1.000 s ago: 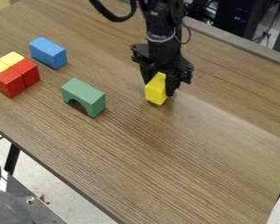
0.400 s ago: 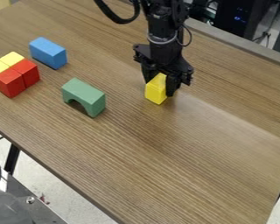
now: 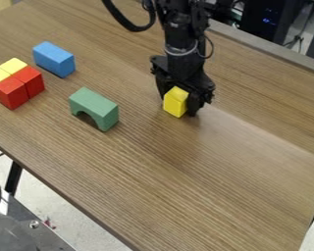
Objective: Pick the yellow rectangle next to the green one and put it in the middle of the table.
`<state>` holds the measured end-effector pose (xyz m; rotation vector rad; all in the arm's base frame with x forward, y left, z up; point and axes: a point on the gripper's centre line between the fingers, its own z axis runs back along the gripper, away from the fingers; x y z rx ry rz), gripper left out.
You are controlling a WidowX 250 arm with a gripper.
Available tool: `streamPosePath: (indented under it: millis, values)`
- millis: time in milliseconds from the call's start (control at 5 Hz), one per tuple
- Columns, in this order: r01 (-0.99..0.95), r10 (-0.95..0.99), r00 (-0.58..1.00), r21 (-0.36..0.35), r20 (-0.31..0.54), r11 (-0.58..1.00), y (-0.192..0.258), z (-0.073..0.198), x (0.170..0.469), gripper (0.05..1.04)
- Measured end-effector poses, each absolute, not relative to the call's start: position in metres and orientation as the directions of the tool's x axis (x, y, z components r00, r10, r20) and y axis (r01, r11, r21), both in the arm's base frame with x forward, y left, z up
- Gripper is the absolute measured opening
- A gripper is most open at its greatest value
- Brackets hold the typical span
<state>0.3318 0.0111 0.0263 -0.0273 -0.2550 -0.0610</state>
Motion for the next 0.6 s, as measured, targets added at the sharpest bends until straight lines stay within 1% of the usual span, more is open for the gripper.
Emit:
streamPosePath:
  millis: [200, 400, 600]
  values:
    - [0.095, -0.079, 0.957, -0.041, 0.278, 0.995, 0.01, 0.035, 0.329, 1.001]
    - [0.053, -0.02, 0.955, -0.104, 0.295, 0.993, 0.022, 0.056, 0.327, 1.001]
    - [0.005, 0.051, 0.932, -0.153, 0.36, 0.988, 0.041, 0.094, 0.325, 1.001]
